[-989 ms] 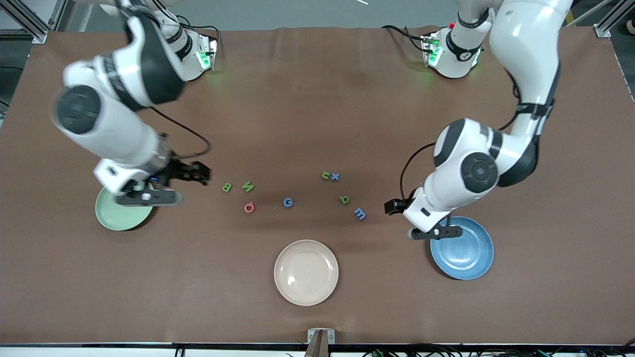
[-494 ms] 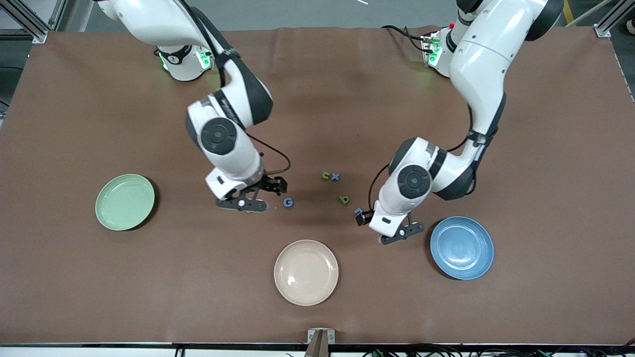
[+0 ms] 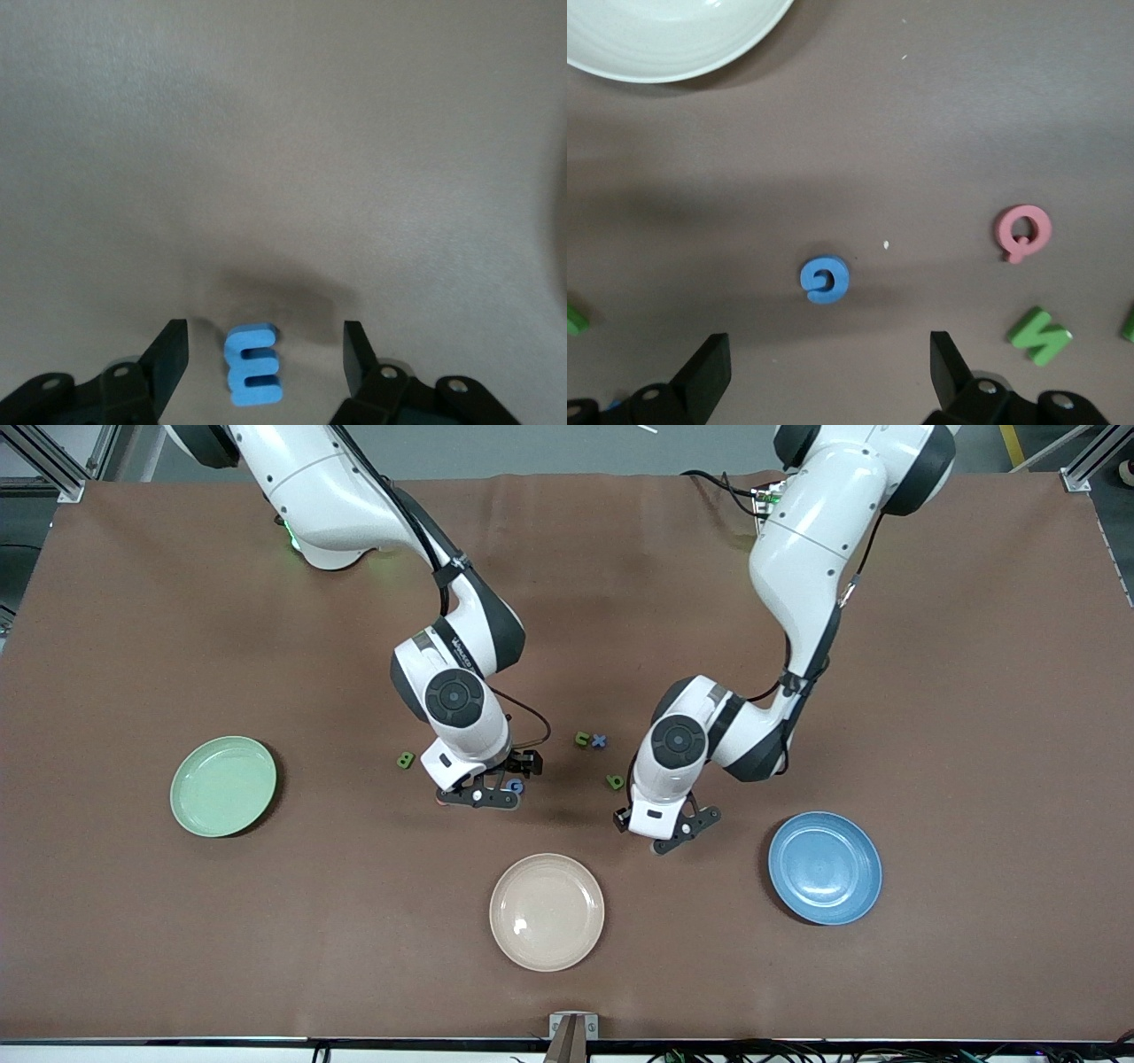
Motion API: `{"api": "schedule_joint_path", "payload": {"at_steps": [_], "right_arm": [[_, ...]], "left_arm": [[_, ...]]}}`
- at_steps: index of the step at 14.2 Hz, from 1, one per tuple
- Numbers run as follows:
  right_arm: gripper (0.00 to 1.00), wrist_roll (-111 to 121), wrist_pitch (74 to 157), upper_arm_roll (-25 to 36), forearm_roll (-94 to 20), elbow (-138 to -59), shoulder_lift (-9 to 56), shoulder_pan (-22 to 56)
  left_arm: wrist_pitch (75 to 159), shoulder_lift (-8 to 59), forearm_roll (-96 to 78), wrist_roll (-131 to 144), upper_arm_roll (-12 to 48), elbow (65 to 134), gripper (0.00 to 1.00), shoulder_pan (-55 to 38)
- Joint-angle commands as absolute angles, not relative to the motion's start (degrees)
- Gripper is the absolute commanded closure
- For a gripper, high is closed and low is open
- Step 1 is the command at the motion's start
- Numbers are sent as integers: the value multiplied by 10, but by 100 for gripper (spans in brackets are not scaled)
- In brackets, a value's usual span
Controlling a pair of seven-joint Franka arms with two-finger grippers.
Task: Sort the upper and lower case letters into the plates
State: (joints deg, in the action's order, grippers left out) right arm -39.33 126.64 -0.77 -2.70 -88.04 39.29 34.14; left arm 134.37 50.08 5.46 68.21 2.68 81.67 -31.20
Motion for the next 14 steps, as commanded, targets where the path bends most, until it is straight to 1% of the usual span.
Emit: {"api": "schedule_joint_path", "payload": {"at_steps": [1,2,3,4,6,7,9,11,14], "right_arm": [[2,-401,1294,-1,-28,-865,422,348],[3,-401,1300,-1,-28,-865,427,347],[3,-401,1305,0,-28,-864,433,347],[6,-401,1312,1,-28,-863,442,346],[10,-399,1326,1,-28,-862,452,344],[16,-399,1329,1,-28,-861,456,344],[21,-398,1329,1,-28,-850,468,346],[26,-399,1329,1,-28,-848,474,348],[31,-399,1329,1,-28,-847,475,352]], "left_arm": [[1341,512,60,702,12,796,32,-325],[1339,512,60,703,13,796,38,-332],[1337,512,60,706,12,798,45,-338],[1335,512,60,712,12,800,55,-338],[1332,510,62,713,12,802,88,-338],[1329,508,63,712,12,802,99,-338],[1325,504,65,708,12,802,100,-331],[1314,483,66,694,8,802,100,-317],[1253,436,66,584,9,802,100,-255]]}}
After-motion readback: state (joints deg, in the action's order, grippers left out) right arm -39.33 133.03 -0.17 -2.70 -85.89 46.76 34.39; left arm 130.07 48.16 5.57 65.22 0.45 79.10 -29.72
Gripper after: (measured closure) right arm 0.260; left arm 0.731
